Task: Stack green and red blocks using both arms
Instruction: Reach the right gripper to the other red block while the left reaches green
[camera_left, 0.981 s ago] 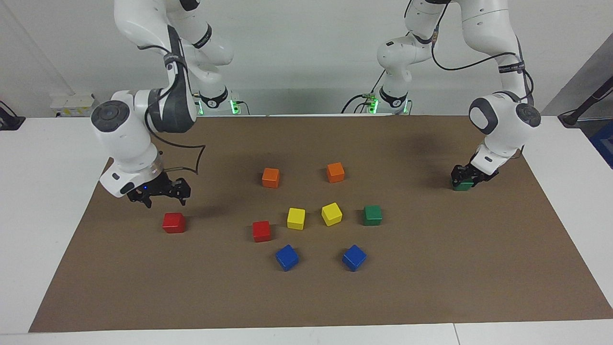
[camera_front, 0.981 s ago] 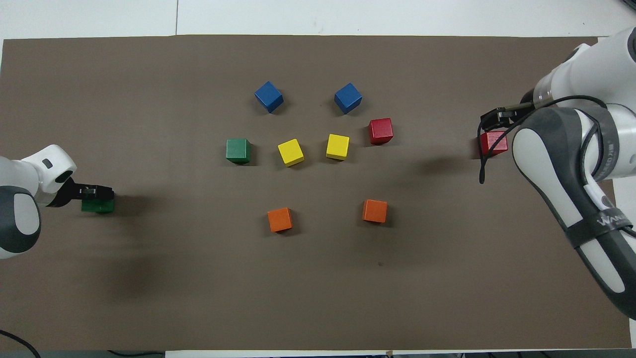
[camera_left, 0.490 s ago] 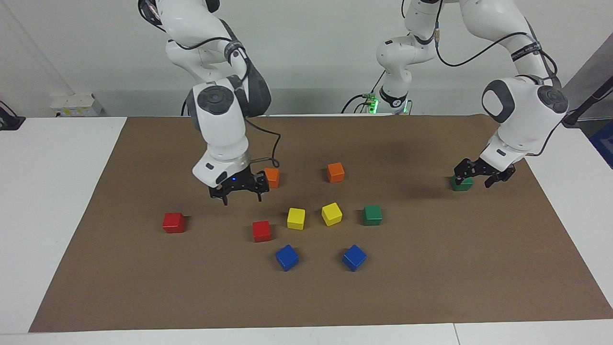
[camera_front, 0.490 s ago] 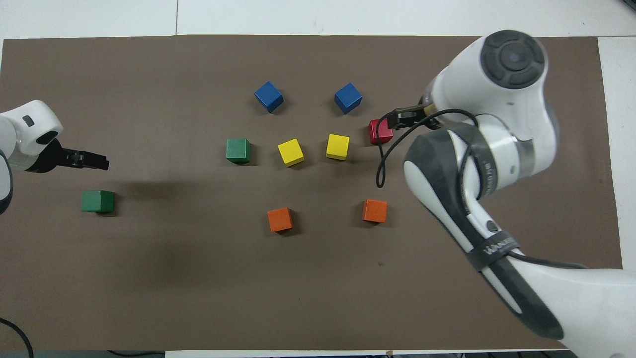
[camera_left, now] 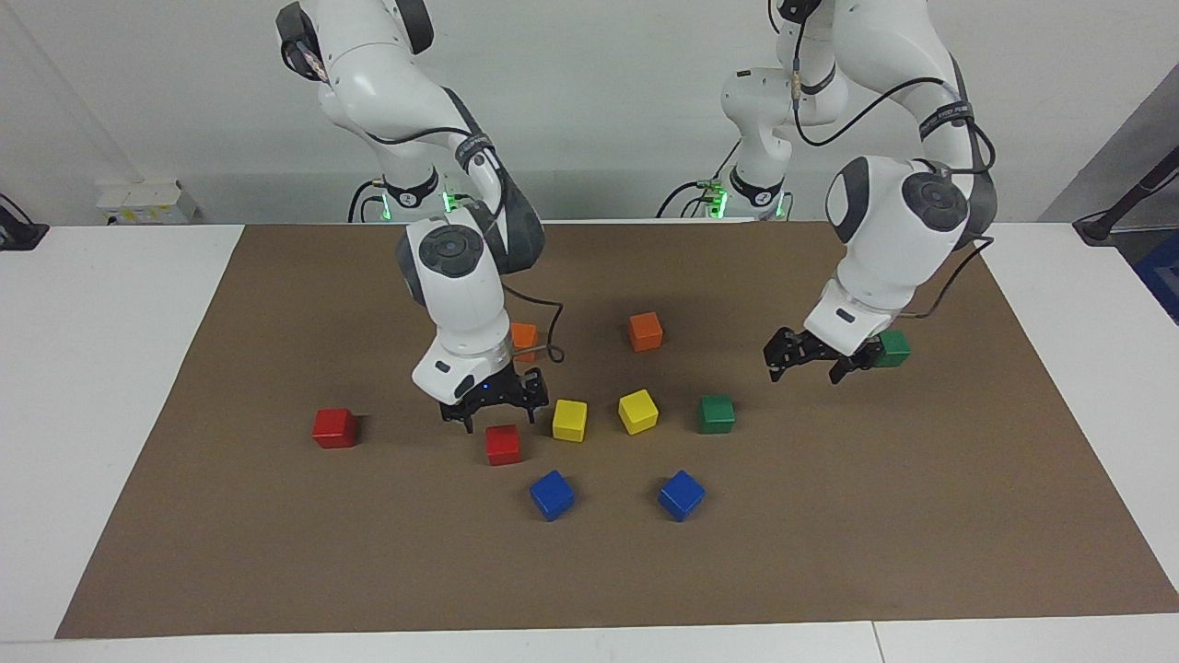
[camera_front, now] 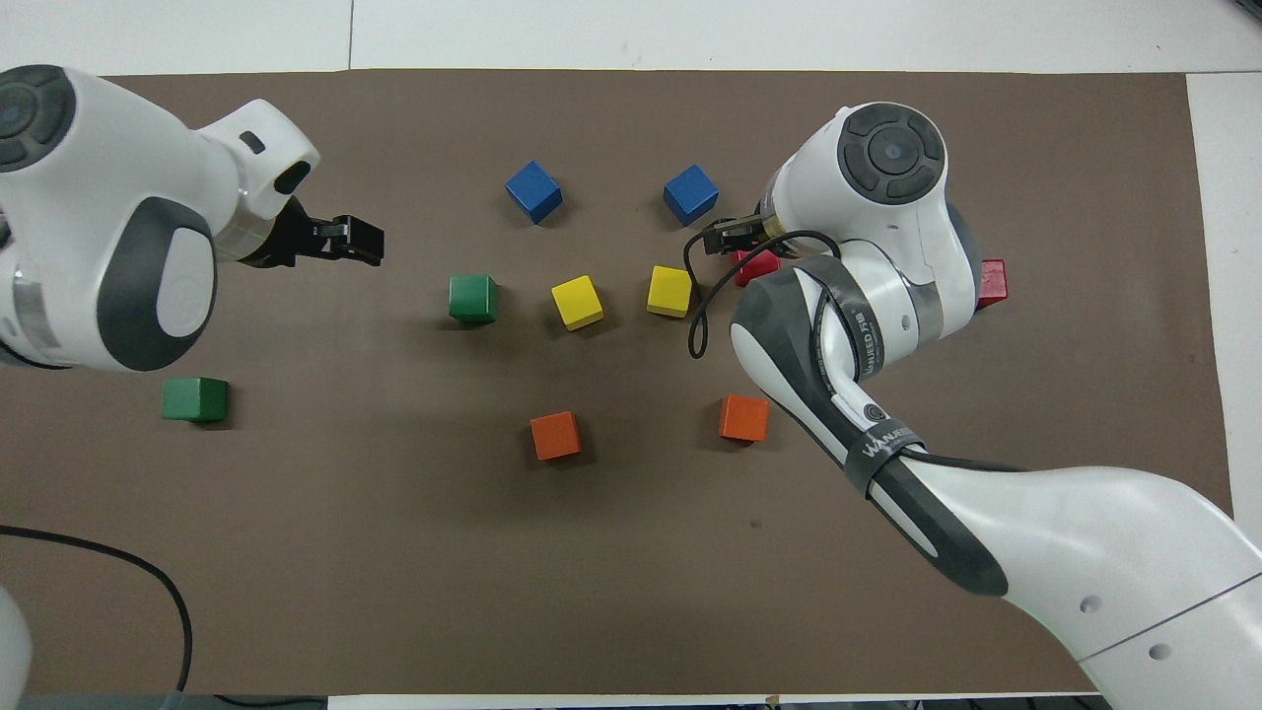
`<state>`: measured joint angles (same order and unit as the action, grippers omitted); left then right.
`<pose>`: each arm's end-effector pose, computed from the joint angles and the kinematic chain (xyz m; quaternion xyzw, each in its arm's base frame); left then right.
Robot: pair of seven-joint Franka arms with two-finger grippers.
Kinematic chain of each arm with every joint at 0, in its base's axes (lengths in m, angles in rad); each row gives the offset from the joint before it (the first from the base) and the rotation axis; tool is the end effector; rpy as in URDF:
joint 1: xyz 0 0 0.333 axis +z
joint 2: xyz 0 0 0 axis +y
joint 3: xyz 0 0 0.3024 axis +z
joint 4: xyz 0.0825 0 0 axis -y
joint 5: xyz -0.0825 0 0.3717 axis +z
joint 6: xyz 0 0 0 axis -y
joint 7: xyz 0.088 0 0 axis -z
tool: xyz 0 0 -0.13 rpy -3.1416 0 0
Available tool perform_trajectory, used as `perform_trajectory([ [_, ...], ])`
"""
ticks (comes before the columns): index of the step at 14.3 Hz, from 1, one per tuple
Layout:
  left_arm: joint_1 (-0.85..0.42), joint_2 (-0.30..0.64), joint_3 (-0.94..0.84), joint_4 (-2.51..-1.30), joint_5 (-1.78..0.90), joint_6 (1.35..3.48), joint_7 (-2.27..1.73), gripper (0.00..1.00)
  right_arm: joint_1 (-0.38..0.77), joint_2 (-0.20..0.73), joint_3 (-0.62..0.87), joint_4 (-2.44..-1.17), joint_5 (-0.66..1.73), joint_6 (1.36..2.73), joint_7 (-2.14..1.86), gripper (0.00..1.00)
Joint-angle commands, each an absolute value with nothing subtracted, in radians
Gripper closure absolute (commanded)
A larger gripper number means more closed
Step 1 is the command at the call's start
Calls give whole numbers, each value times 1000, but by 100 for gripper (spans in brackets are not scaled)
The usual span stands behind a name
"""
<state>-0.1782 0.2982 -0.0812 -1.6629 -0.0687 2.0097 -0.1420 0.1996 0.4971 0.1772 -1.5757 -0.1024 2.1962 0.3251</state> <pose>0.6154 -0.1648 0.4080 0.9978 -0.0427 0.0155 0.0473 0.6449 0.2332 0.3390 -0.9970 -0.0397 -0.0626 0.0207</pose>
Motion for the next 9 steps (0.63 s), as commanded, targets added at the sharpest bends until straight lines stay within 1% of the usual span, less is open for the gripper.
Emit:
perform_trajectory([
  [1,-247,411,-63,-1577,-78,2055,-172,0,199,534,184,-1545,-106,2200,371,0],
  [4,-282,469,-63,-1577,-39,2118,-170,0,186,545,183,-1554,-130,2209,371,0],
  [6,-288,486,-63,-1578,-25,2120,-169,0,178,548,181,-1560,-132,2215,368,0],
  [9,-302,486,-66,-1597,18,2125,-167,0,176,560,183,-1571,-130,2240,373,0],
])
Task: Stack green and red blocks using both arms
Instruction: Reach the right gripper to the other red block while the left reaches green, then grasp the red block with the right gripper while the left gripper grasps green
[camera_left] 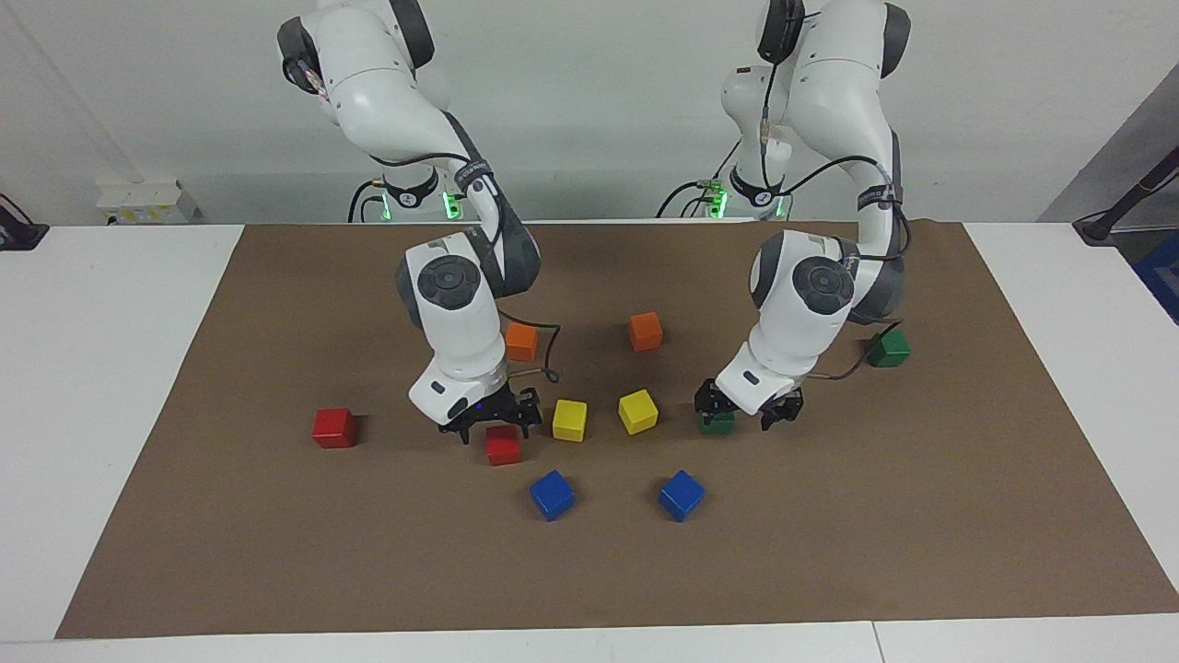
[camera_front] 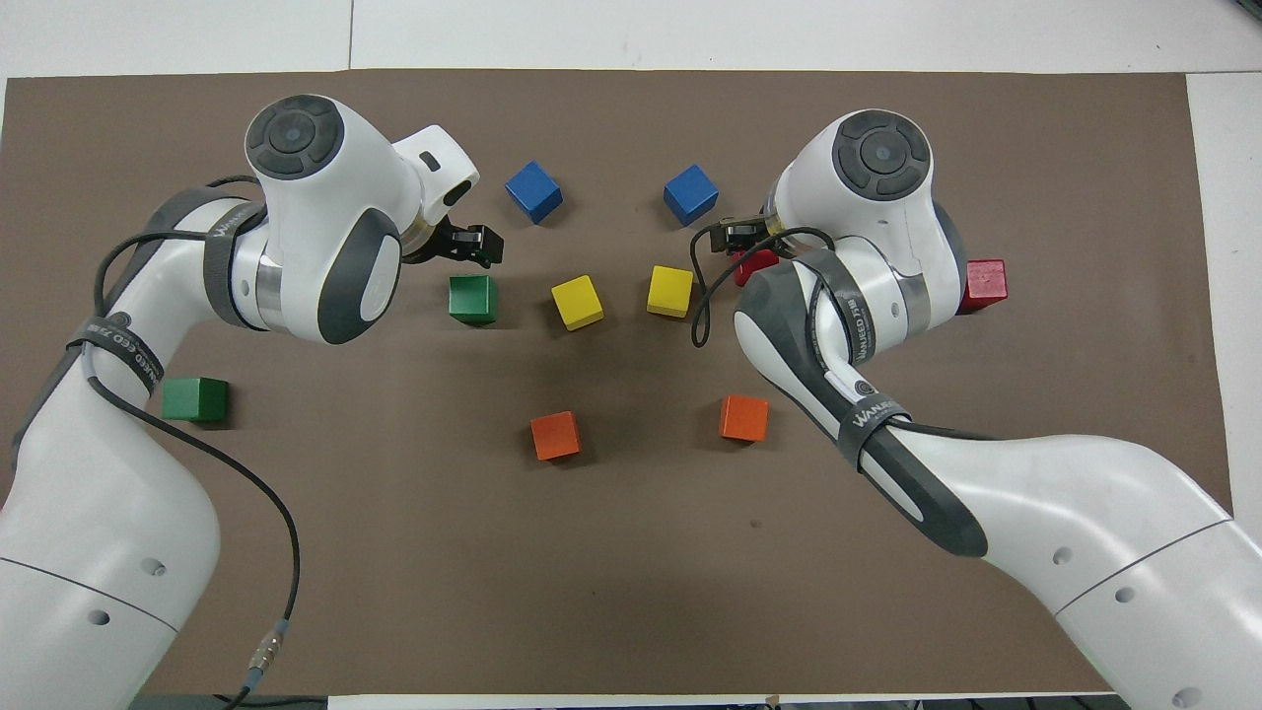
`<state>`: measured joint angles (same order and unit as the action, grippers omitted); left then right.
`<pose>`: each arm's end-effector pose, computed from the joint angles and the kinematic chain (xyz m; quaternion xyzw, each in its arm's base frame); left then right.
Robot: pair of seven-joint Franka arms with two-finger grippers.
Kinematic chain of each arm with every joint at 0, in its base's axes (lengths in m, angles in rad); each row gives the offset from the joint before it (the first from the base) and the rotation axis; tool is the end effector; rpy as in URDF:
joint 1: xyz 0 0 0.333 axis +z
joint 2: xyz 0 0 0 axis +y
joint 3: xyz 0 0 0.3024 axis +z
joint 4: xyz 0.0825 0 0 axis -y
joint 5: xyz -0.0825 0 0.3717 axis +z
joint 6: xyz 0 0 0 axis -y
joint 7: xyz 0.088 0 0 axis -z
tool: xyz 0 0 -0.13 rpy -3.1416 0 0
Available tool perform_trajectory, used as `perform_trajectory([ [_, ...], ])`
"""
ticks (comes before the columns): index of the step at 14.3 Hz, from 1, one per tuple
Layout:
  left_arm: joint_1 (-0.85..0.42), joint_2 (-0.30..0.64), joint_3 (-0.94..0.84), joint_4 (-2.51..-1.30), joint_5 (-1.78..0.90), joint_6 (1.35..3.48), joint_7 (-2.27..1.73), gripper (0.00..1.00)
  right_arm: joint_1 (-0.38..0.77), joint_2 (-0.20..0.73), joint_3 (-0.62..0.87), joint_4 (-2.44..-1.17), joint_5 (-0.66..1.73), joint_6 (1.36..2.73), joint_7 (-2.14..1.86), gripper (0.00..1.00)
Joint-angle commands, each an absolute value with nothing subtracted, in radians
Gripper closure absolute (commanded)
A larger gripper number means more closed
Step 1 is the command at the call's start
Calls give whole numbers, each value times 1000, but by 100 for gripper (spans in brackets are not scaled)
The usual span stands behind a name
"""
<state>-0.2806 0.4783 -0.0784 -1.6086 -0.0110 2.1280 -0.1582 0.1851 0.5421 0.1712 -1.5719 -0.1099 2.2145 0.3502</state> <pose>0.6287 -0.2307 0.3264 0.9952 -0.0926 0.0147 0.0273 0.6520 0.2209 0.3118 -0.9983 -0.0192 -0.0521 0.0167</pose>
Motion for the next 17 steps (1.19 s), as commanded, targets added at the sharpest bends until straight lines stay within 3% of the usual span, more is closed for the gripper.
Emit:
perform_trajectory([
  [1,-311,483,-64,-1609,18,2132,-169,0,182,561,181,-1571,-129,2241,376,0],
  [8,-325,451,-67,-1717,15,2172,-195,0,187,588,181,-1604,-127,2315,388,1],
  [10,-325,443,-67,-1755,14,2216,-198,0,178,586,181,-1647,-130,2357,371,22],
  [11,-325,434,-67,-1785,14,2247,-199,0,176,583,181,-1655,-132,2359,355,38],
  [13,-325,425,-67,-1824,14,2287,-204,0,173,560,181,-1649,-130,2310,350,100],
  [15,-325,423,-67,-1824,14,2286,-206,4,169,484,176,-1638,-130,2190,348,100],
  [16,-325,423,-67,-1824,14,2283,-206,20,146,429,176,-1638,-130,2128,344,100],
  [17,-325,423,-67,-1824,14,2273,-206,48,120,378,179,-1638,-130,2073,316,100],
])
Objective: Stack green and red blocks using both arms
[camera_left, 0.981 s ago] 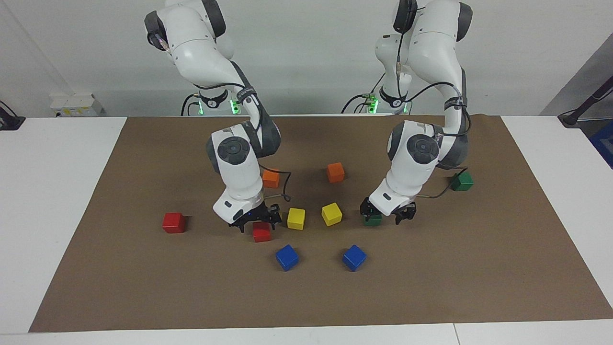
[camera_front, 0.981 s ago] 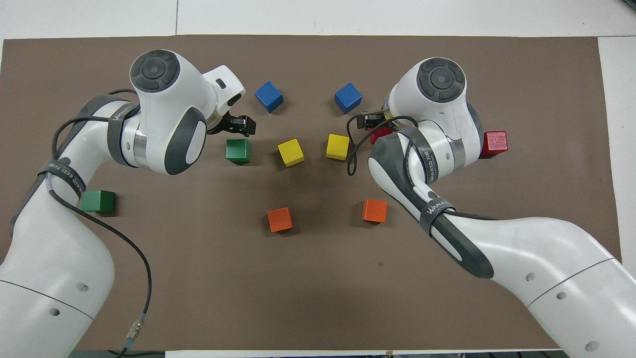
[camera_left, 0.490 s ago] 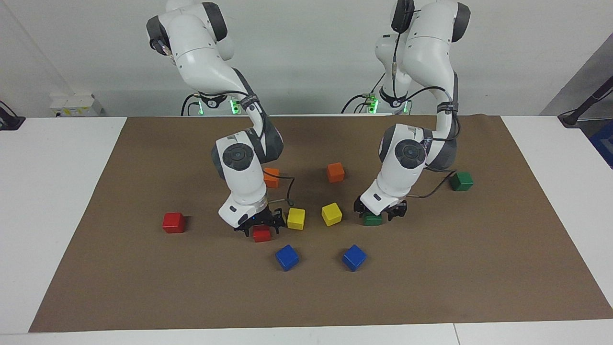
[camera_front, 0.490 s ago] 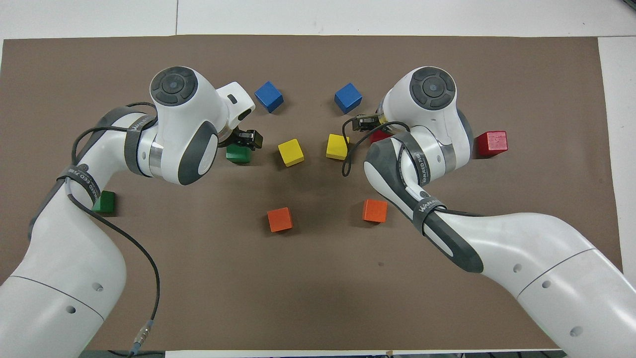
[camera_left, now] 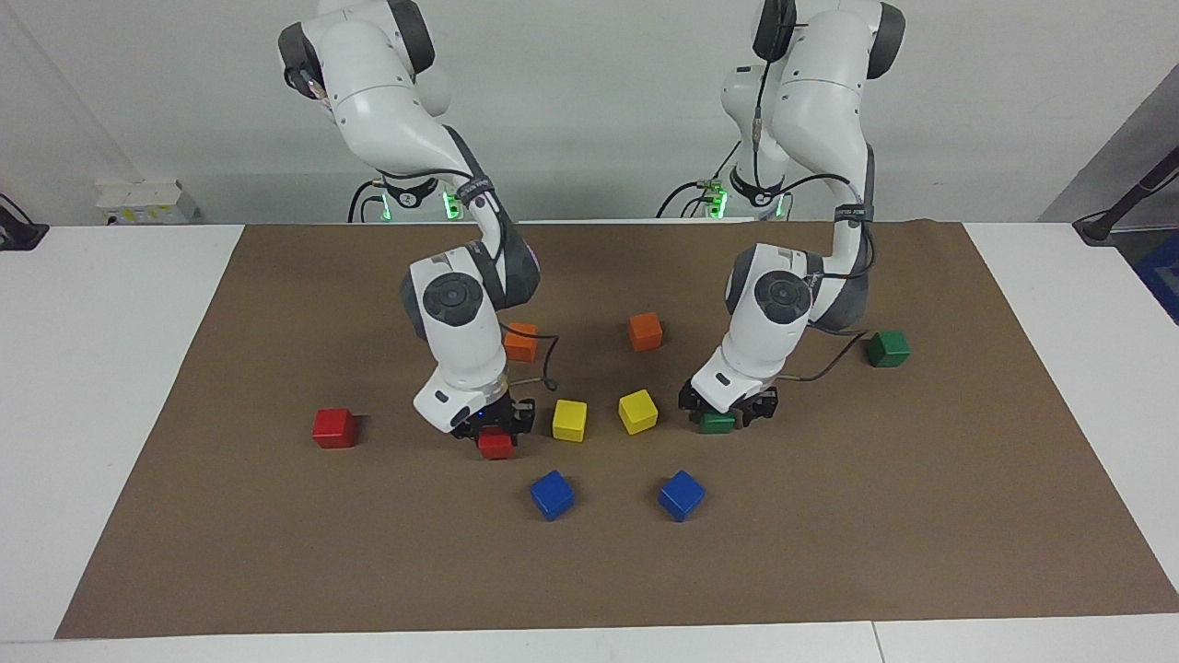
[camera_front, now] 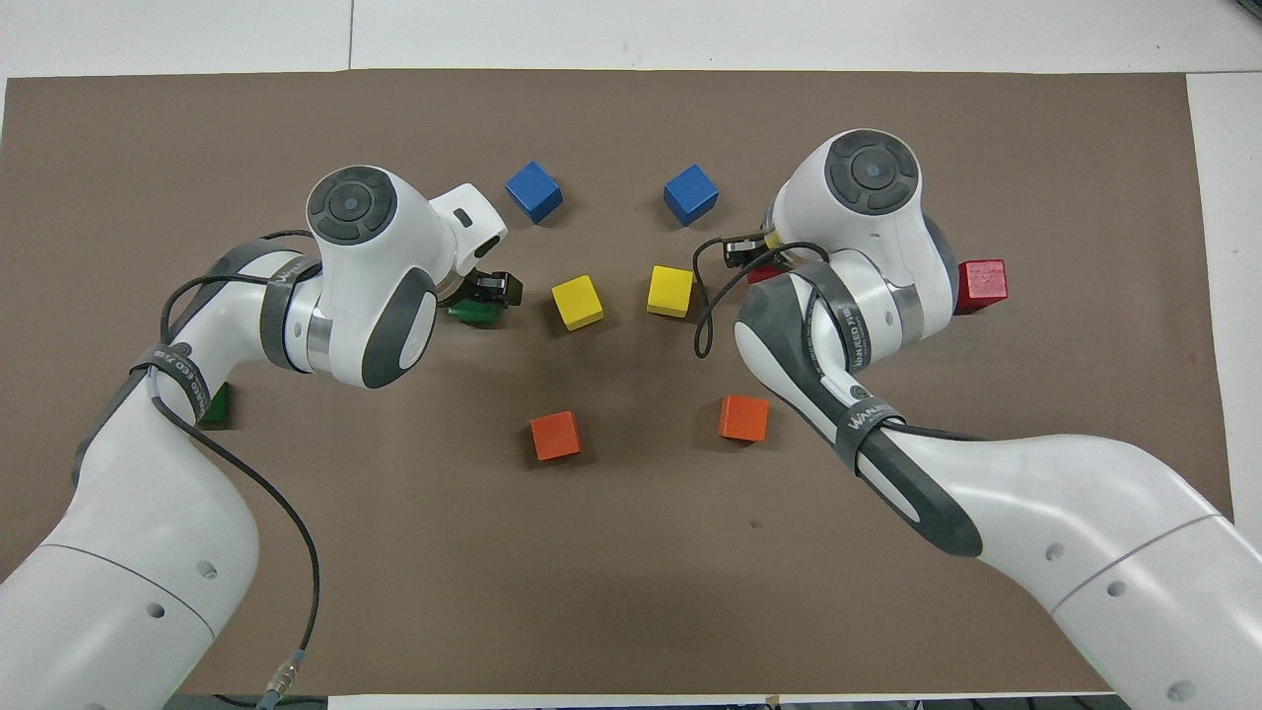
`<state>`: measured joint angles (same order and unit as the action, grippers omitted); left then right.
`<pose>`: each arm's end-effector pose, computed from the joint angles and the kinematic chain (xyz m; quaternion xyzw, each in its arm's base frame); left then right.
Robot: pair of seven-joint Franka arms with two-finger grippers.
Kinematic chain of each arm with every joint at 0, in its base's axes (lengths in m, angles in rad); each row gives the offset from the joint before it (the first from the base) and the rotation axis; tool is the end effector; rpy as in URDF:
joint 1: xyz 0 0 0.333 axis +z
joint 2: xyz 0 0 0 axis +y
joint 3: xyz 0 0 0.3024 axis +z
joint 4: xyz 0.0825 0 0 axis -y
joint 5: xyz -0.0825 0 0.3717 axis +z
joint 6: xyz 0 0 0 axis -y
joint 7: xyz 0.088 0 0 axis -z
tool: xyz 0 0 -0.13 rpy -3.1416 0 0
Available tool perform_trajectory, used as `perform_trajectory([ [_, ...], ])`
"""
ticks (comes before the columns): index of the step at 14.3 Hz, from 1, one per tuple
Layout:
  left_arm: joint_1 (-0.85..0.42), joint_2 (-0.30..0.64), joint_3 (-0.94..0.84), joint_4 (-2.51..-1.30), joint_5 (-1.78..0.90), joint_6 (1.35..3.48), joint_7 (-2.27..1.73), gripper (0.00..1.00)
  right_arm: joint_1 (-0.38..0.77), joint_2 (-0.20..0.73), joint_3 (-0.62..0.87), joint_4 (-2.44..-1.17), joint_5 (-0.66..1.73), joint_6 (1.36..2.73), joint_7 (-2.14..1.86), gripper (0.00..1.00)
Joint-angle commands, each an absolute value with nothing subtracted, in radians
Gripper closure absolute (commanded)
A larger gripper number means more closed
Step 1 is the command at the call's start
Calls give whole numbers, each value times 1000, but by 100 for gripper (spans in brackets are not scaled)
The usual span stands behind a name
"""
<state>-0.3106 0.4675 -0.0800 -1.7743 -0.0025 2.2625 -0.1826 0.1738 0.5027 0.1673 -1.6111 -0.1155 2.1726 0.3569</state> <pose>0.5959 -0.2419 0.2720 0.9949 -0.0986 0.0053 0.0213 0.6419 0.2077 0.3160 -0.9993 -0.0117 -0.0344 0.0031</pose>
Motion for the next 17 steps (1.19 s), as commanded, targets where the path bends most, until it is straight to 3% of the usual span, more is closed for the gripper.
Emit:
perform_trajectory([
  [1,-325,422,-66,-1822,14,2267,-206,76,91,333,179,-1641,-126,2039,270,100],
  [2,-325,422,-66,-1819,14,2254,-206,100,45,295,179,-1654,-112,2010,214,100],
  [4,-327,420,-66,-1801,14,2209,-204,100,-65,246,183,-1716,-60,1977,77,100],
  [6,-322,414,-64,-1770,14,2159,-204,100,-171,218,179,-1796,1,2040,-88,100],
  [8,-292,344,-60,-1758,11,2087,-201,100,-221,212,178,-1824,2,2115,-147,100],
  [12,-129,151,-61,-1772,12,1877,-96,100,-210,259,176,-1835,-2,2216,-130,100],
  [17,133,37,-61,-1850,12,1801,257,100,-196,287,176,-1855,-14,2276,-84,100],
])
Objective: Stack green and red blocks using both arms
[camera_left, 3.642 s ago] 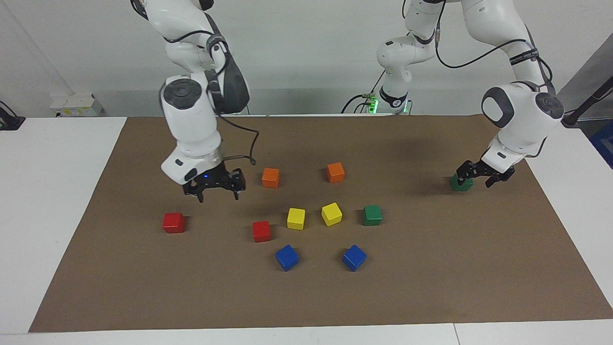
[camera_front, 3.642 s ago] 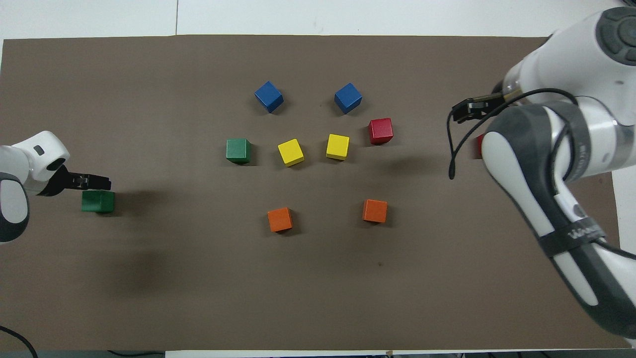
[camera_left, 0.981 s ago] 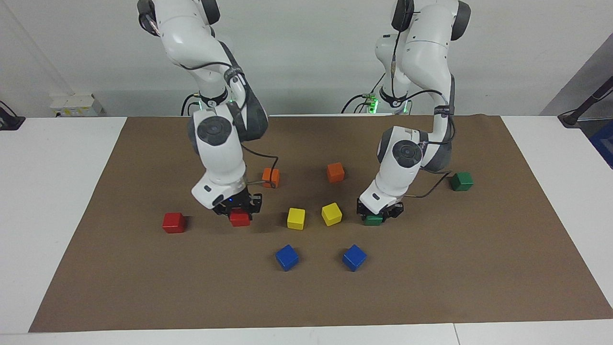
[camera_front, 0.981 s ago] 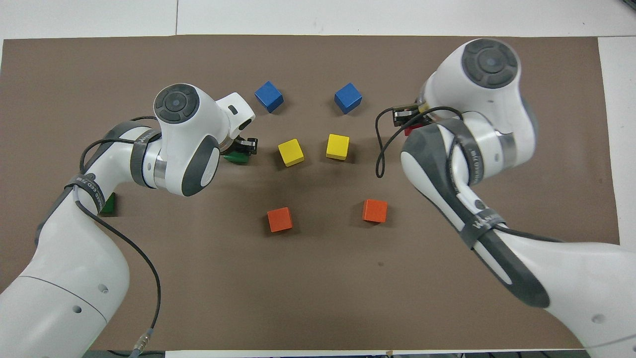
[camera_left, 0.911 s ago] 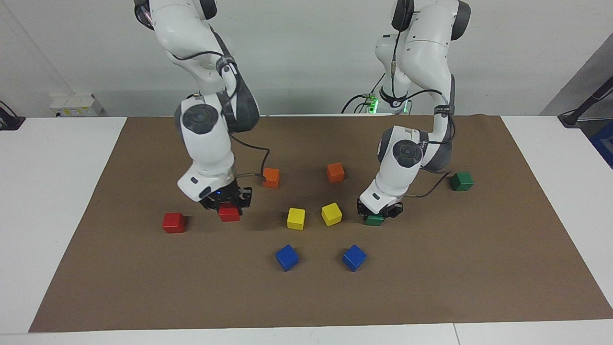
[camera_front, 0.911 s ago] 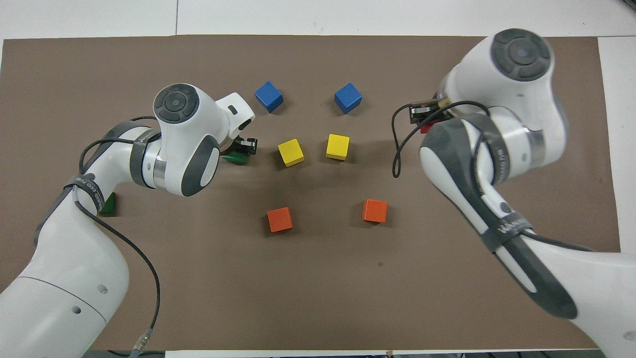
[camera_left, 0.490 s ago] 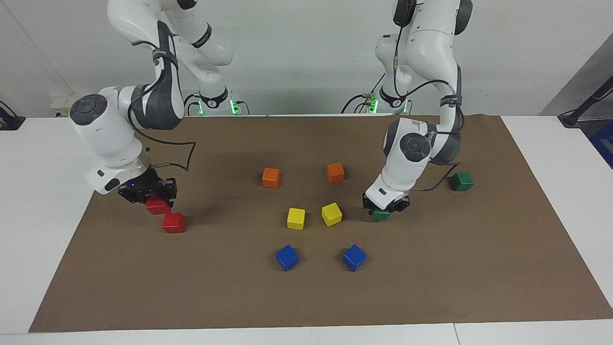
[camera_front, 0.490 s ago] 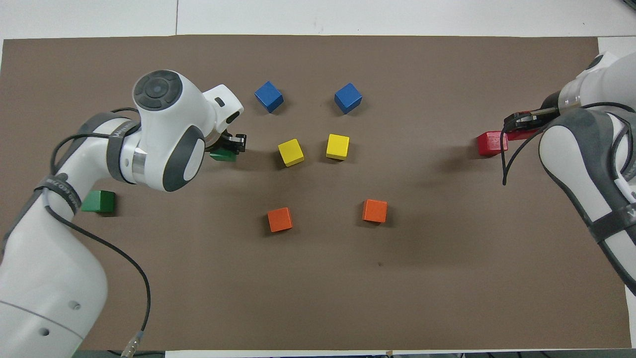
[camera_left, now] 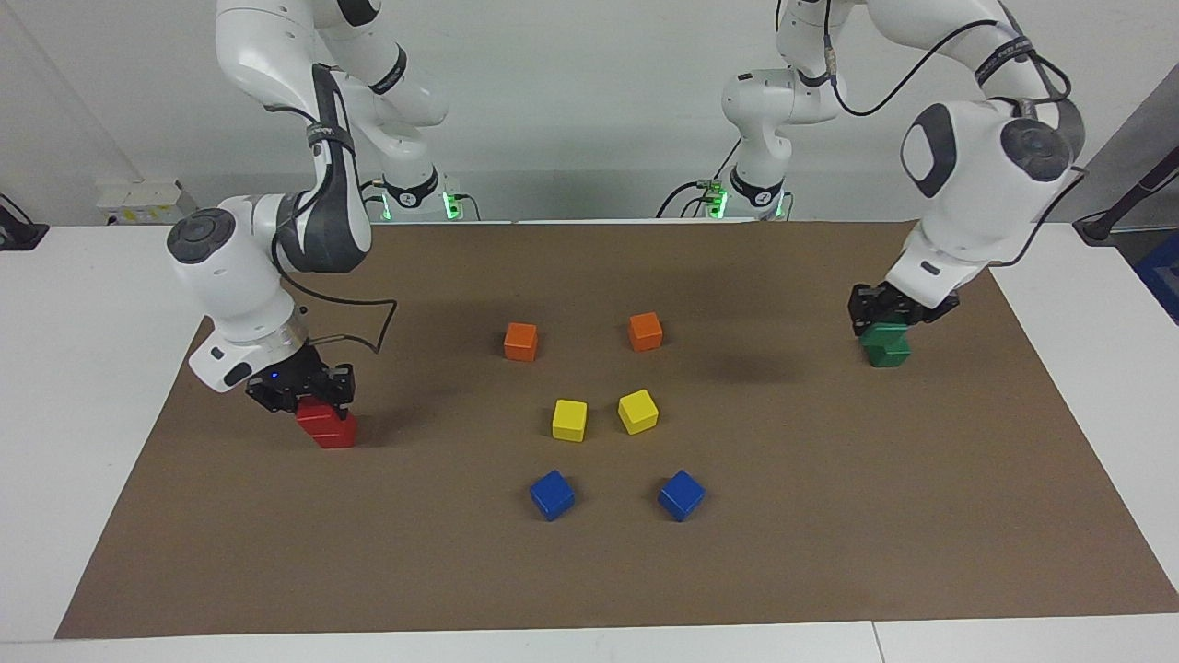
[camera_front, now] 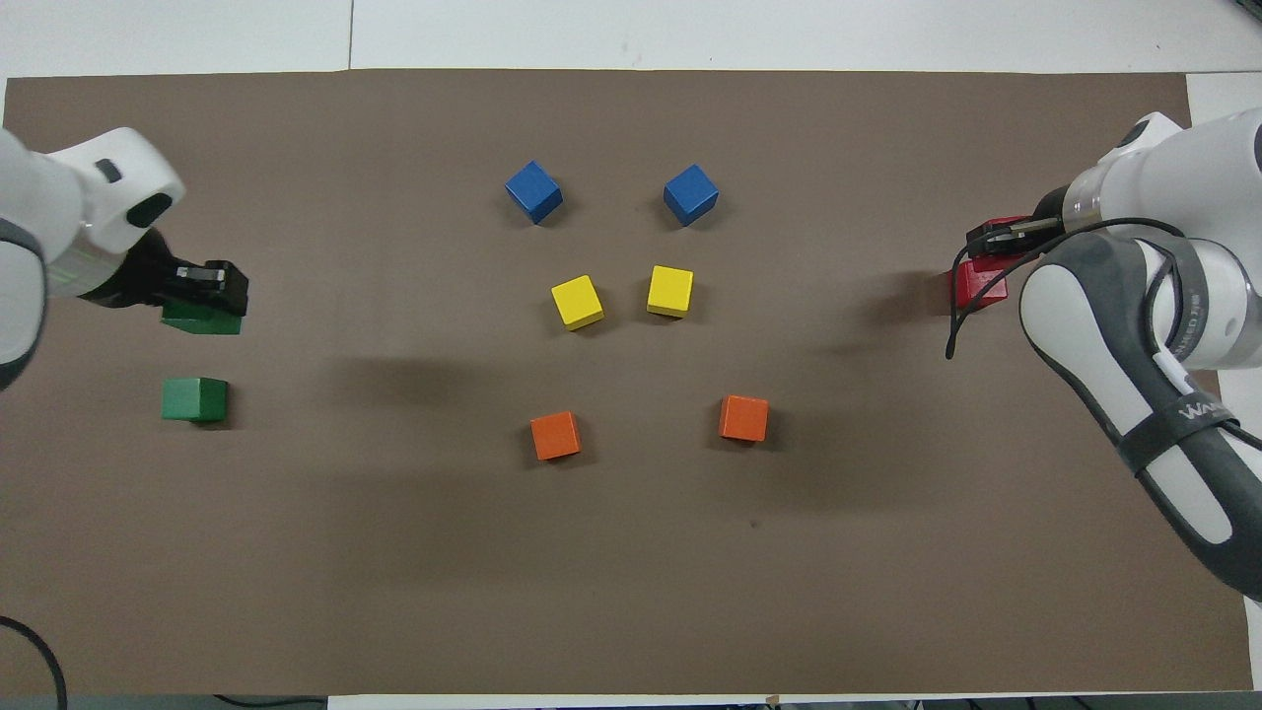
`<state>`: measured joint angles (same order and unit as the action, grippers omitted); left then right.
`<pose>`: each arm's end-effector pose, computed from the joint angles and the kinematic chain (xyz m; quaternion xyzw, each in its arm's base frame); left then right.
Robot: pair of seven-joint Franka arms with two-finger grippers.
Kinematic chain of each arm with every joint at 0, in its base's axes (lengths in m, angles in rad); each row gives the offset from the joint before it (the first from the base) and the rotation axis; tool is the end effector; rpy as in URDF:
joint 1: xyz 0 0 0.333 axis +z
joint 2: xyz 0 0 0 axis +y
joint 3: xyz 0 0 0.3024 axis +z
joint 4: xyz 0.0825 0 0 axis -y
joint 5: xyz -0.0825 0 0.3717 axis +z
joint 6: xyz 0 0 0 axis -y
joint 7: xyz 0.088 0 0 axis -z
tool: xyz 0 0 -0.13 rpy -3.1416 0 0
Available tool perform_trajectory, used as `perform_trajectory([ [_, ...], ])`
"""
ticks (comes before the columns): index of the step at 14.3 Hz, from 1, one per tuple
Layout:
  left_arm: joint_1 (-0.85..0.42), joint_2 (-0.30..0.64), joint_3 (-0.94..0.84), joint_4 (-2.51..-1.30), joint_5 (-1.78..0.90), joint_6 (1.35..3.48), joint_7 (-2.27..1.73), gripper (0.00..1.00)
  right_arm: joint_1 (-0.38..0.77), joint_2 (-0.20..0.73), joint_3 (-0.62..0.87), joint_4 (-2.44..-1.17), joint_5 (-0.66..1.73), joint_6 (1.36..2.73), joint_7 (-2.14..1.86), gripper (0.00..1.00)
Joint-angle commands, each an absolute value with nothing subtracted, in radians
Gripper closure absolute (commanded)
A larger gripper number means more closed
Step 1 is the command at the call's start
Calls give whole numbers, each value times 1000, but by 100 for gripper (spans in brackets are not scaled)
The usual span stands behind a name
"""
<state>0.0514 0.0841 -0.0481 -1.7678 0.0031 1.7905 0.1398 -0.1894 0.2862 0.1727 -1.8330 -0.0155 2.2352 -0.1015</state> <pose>0.5674 0.0028 0.4684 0.9972 -0.0685 -0.0305 0.0027 0.6268 -0.0168 0.3600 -0.9972 -0.0418 -0.0611 0.0141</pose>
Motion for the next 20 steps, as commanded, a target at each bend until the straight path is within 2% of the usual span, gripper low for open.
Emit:
perform_trajectory([
  [1,171,23,-61,-1882,12,1821,297,100,-199,291,176,-1861,-14,2281,-84,100],
  [3,225,-17,-61,-1995,12,1947,324,100,-204,295,176,-1879,-14,2292,-84,100],
  [6,241,-49,-60,-2149,12,2117,322,100,-225,287,176,-1911,-14,2324,-83,100],
  [9,244,-31,-61,-2195,11,2183,313,100,-229,284,175,-1921,-14,2325,-37,100],
  [20,258,18,-61,-2240,11,2259,313,100,-225,281,175,-1968,-51,2355,38,100],
])
